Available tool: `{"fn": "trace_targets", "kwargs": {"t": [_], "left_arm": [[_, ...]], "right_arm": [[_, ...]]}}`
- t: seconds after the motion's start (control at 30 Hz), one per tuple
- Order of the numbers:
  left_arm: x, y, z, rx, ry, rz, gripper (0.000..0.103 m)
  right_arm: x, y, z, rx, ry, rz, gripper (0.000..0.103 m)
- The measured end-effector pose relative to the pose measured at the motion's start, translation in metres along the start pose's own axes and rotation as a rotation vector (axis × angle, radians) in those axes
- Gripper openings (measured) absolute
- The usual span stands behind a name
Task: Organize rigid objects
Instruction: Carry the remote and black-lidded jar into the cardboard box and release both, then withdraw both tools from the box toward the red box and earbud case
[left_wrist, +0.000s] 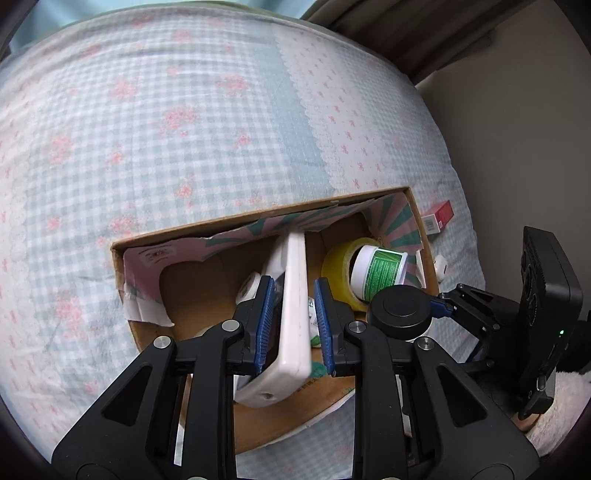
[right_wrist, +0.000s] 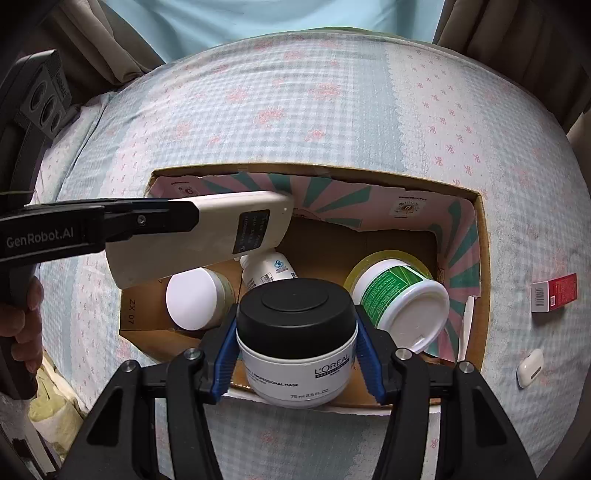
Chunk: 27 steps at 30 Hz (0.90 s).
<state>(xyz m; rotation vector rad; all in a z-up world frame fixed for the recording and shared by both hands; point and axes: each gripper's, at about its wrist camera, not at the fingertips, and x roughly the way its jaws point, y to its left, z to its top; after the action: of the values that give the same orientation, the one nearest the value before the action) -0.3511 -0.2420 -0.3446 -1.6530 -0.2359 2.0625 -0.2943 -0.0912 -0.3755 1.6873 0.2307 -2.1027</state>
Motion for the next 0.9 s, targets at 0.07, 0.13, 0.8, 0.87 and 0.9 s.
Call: {"fn": "trace_targets", "kwargs": {"t": [0.07, 0.13, 0.8, 0.87, 0.9], "left_arm": [[0.000, 0.000, 0.003, 0.024, 0.000, 0.078, 0.021], [0.002, 0.003, 0.005, 0.033, 0.014, 0.104, 0.054], [-0.020, -0.005, -0.010, 0.030, -0.006, 0.122, 0.103], [-0.026, -0.009, -0.009, 0.029, -0.013, 0.118, 0.103], [-0.030, -0.011, -0.010, 0.030, -0.019, 0.121, 0.103]], "right_arm": [[0.008, 0.002, 0.000, -0.024, 0.010, -0.010, 0.053], [0.013, 0.003, -0.002, -0.040, 0.014, 0.001, 0.062], [-0.009, -0.002, -0.011, -0.040, -0.003, 0.009, 0.103], [-0.015, -0.001, -0.011, -0.038, -0.007, 0.004, 0.103], [-0.018, -0.001, -0.010, -0.039, -0.010, 0.002, 0.103]]}}
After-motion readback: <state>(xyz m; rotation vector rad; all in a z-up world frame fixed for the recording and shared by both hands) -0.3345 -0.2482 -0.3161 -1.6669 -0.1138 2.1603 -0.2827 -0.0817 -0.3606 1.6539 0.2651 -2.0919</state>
